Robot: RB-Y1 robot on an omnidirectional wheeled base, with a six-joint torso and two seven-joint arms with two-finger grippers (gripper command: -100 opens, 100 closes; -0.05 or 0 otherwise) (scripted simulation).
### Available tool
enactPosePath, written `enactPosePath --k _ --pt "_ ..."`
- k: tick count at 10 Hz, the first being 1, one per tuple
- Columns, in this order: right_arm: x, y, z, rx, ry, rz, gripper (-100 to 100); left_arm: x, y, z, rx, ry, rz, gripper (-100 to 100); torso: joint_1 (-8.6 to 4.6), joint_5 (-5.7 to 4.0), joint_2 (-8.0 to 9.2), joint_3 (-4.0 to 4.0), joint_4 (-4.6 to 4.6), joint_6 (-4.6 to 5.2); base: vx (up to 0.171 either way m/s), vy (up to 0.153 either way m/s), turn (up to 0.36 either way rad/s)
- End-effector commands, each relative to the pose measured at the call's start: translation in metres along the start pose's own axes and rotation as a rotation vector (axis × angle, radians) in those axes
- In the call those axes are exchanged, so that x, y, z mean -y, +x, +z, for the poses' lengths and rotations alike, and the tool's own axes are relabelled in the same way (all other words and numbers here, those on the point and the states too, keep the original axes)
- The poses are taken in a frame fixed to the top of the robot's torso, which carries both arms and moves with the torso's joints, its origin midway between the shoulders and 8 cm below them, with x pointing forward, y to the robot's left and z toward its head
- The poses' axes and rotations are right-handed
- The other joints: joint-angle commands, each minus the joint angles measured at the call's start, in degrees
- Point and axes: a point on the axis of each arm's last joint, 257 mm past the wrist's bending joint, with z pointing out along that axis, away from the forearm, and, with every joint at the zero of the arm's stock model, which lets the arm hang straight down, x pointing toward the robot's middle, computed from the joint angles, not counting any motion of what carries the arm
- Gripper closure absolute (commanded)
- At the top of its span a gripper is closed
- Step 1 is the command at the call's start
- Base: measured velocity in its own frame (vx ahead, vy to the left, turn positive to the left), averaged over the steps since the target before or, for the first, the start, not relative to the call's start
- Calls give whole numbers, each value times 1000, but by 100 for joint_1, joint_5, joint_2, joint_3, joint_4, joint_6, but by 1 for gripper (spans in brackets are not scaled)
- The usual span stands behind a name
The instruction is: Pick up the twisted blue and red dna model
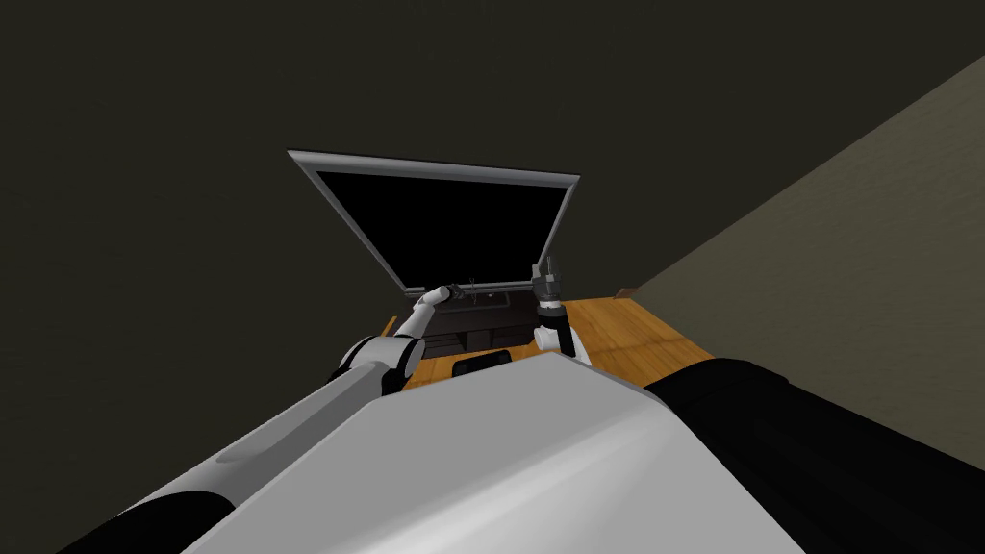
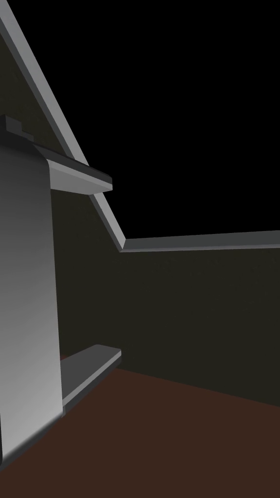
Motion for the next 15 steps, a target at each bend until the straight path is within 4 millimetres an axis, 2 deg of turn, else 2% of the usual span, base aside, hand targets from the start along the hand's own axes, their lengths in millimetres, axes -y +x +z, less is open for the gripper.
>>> enactPosePath --k 1,7,13,14,15 --pt "0 0 0 0 0 0 0 -13 2 3 20 -57 -10 -100 0 0 0 0 0 0 30 -14 -58" --pt "0 0 0 0 0 0 0 -42 -1 1 102 -208 -44 -100 -1 0 -2 -1 0 1 35 -10 -56" --pt "0 0 0 0 0 0 0 -54 -10 -5 159 -283 -70 -100 1 0 0 0 0 -1 25 -6 -34" --pt "0 0 0 0 0 0 0 -55 -11 -6 161 -287 -71 0 3 1 4 2 0 -2 0 0 0" --pt "0 0 0 0 0 0 0 -66 -21 -1 162 -284 -75 -100 4 1 9 5 2 -1 13 18 -52"
